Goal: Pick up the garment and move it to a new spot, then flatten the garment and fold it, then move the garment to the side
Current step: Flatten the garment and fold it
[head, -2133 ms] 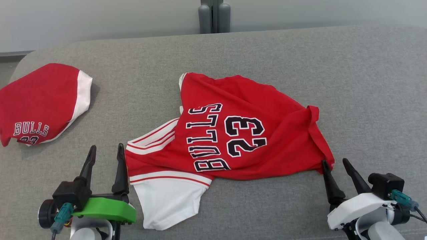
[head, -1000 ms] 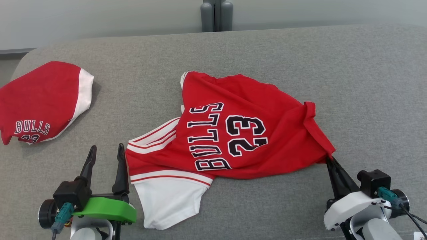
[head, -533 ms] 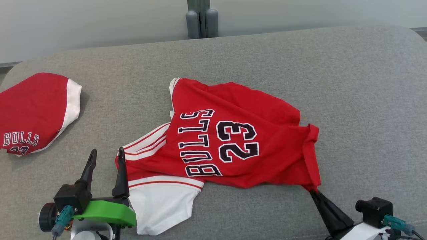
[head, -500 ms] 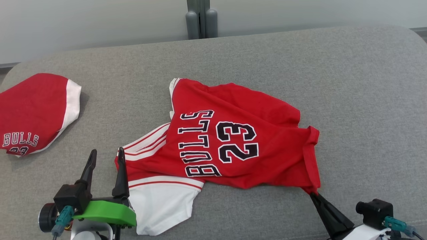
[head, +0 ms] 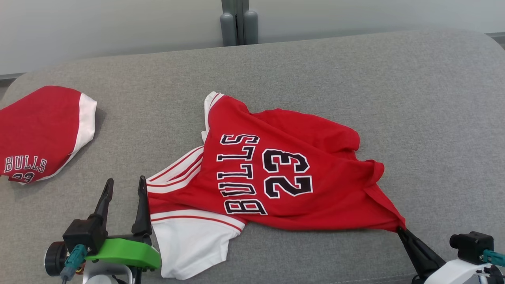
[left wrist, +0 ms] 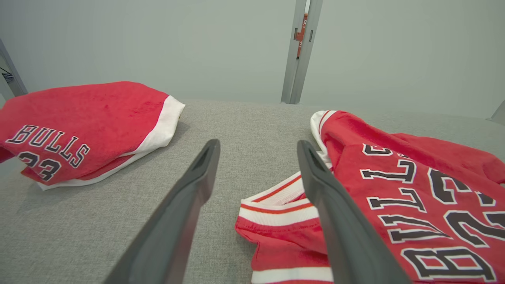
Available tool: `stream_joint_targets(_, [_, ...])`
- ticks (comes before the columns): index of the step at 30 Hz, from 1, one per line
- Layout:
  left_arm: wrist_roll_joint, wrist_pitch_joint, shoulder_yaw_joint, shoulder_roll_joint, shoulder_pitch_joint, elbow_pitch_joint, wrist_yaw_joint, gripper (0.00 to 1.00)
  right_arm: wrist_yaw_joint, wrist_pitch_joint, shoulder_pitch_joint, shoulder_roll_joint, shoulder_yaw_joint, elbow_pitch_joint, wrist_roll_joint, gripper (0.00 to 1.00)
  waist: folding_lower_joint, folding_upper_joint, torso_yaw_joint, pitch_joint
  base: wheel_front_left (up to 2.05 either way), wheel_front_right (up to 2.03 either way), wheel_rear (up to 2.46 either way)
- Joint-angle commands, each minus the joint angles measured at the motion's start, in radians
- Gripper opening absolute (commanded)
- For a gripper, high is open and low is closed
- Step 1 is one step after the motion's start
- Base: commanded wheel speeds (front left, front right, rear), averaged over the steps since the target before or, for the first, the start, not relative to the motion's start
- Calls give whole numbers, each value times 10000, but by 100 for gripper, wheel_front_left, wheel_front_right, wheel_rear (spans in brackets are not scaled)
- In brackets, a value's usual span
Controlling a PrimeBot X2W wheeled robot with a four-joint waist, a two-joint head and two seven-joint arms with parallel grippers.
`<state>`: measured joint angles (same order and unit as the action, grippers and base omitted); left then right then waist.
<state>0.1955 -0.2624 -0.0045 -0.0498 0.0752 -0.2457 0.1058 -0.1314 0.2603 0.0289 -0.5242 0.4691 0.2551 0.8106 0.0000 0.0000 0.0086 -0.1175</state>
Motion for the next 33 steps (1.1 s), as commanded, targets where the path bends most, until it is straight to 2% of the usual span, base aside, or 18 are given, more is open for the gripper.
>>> stream_joint_targets(1, [-28, -32, 27, -15, 8, -15, 40, 100, 16, 45, -183, 53, -151, 191, -319, 45, 0, 0, 39, 17, 0, 0, 0])
stream_joint_targets(2, [-30, -32, 40, -15, 2, -16, 39, 100, 16, 51, -263, 140, -311, 246, -470, 97, 0, 0, 48, 22, 0, 0, 0])
stream_joint_targets(3, [-32, -32, 54, -15, -14, -11, 36, 100, 16, 53, -325, 275, -501, 280, -663, 100, 0, 0, 55, 31, 0, 0, 0])
stream_joint_targets(11, [-88, -32, 183, -15, -214, 43, 15, 100, 16, 52, -564, 1236, -1823, 25, -2183, 100, 0, 0, 48, 216, 0, 0, 0])
stream_joint_targets(21, [-241, -32, 518, -15, -417, 252, 15, 100, 16, 53, -721, 2593, -2705, -1007, -3718, 100, 0, 0, -7, 608, 0, 0, 0])
stream_joint_targets(33, [-537, -32, 1206, -34, -919, 558, 65, 100, 16, 53, -265, 3396, -3543, -2093, -5288, 100, 0, 0, -40, 1114, 0, 0, 0])
